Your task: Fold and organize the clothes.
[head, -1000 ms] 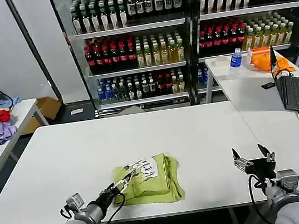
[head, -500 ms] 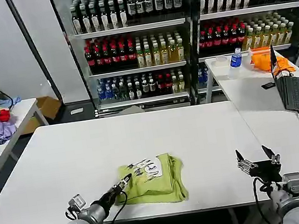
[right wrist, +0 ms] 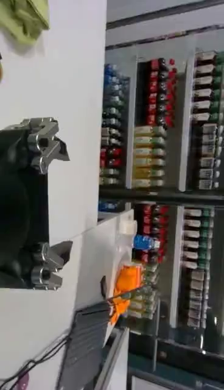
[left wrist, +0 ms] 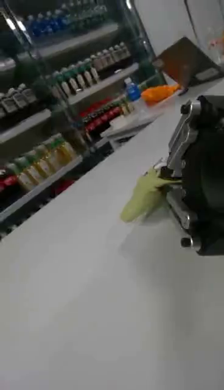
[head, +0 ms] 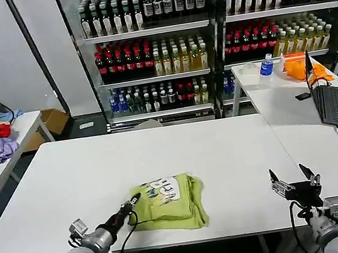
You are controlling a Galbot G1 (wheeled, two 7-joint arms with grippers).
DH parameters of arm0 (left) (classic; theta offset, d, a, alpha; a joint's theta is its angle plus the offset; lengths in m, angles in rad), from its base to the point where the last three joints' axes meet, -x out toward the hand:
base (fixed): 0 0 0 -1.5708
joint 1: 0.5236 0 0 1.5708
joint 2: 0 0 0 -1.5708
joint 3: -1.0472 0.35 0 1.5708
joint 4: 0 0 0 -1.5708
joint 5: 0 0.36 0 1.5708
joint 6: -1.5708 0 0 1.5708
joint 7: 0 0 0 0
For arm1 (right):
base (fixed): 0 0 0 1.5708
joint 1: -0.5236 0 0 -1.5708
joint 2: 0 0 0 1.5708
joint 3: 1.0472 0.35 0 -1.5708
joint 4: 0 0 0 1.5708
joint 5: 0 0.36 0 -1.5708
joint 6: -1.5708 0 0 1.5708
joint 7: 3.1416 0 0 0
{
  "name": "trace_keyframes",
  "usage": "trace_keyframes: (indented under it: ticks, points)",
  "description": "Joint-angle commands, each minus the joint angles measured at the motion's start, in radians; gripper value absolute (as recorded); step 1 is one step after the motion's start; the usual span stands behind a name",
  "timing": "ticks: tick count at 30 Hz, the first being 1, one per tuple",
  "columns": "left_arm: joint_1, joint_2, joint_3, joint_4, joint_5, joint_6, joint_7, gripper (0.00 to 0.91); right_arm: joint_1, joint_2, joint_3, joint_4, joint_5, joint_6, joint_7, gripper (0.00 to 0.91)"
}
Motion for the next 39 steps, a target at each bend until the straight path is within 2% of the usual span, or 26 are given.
trace_keyframes:
  ticks: [1, 5, 9, 11, 13, 15, 18, 19, 21, 22, 26, 28, 32, 39]
  points:
    - [0.033, 0.192, -0.277, -0.071, -0.093, 0.009, 0.017, 0.03, 0.001, -0.003, 0.009, 0.004, 0.016, 0.0, -0.001, 0.907]
    - [0.034, 0.408, -0.468, -0.022, -0.116, 0.011, 0.034, 0.03, 0.021, -0.009, 0.011, 0.002, 0.032, 0.002, -0.001, 0.907]
    - [0.011, 0.638, -0.58, 0.045, -0.043, 0.011, 0.072, 0.03, 0.044, -0.009, 0.014, 0.007, 0.05, 0.001, 0.0, 0.907]
    - [0.005, 0.699, -0.602, 0.046, 0.017, 0.01, 0.082, 0.03, 0.049, -0.006, 0.012, 0.011, 0.053, 0.002, -0.001, 0.907]
    - [0.016, 0.721, -0.578, -0.006, 0.122, 0.008, 0.093, 0.03, 0.051, 0.001, 0.008, 0.018, 0.052, 0.003, -0.002, 0.907]
    - [0.027, 0.703, -0.501, -0.062, 0.214, 0.004, 0.111, 0.03, 0.056, 0.009, 0.002, 0.018, 0.048, 0.004, -0.001, 0.907]
    - [0.075, 0.61, -0.335, -0.145, 0.464, -0.029, 0.122, 0.03, 0.045, 0.017, -0.001, 0.019, 0.039, 0.01, -0.003, 0.907]
    - [0.08, 0.567, -0.252, -0.144, 0.594, -0.072, 0.133, 0.03, 0.034, 0.021, -0.001, 0.021, 0.031, 0.013, -0.005, 0.907]
    - [0.062, 0.513, -0.046, -0.096, 0.804, -0.127, 0.15, 0.03, 0.021, 0.024, 0.002, 0.022, 0.021, 0.019, -0.007, 0.907]
    - [0.039, 0.455, 0.054, -0.05, 0.943, -0.152, 0.15, 0.03, 0.014, 0.026, 0.005, 0.024, 0.015, 0.022, -0.007, 0.907]
    - [-0.045, 0.345, 0.284, 0.054, 1.123, -0.198, 0.139, 0.03, -0.009, 0.027, 0.022, 0.038, 0.01, 0.024, -0.009, 0.907]
    - [-0.087, 0.319, 0.337, 0.066, 1.176, -0.21, 0.131, 0.03, -0.021, 0.026, 0.03, 0.045, 0.008, 0.025, -0.009, 0.907]
    - [-0.18, 0.304, 0.396, 0.035, 1.153, -0.185, 0.127, 0.03, -0.042, 0.026, 0.046, 0.052, 0.008, 0.029, -0.011, 0.907]
    - [-0.346, 0.278, 0.479, 0.006, 0.967, -0.078, 0.113, 0.03, -0.059, 0.041, 0.051, 0.052, -0.004, 0.035, -0.013, 0.907]
